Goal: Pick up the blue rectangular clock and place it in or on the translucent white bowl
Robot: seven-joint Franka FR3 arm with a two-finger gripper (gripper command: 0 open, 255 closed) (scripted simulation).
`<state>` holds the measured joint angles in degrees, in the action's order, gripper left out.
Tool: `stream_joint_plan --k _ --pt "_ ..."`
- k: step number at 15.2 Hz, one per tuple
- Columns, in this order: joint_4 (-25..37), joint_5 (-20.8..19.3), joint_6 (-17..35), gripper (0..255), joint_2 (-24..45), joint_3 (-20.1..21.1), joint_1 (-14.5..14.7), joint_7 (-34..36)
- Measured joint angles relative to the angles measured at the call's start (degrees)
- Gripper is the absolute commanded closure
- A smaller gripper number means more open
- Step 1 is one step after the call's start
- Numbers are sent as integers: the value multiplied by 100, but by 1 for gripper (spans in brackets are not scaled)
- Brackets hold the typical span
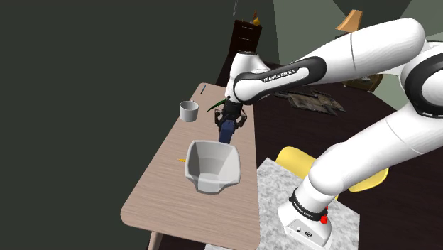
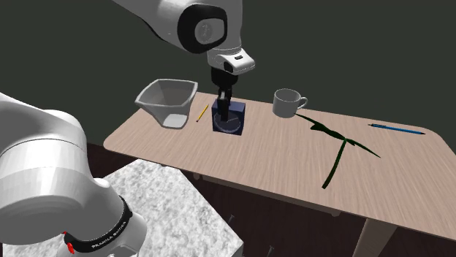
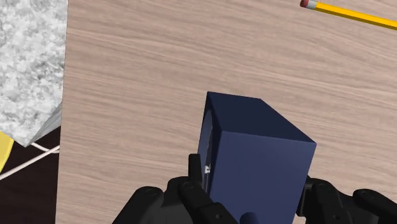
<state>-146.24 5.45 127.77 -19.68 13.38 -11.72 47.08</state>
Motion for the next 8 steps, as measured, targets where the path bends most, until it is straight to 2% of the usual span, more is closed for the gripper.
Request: stream_joint_plan --k 8 --pt "397 1 -674 255 -278 -65 -3 -33"
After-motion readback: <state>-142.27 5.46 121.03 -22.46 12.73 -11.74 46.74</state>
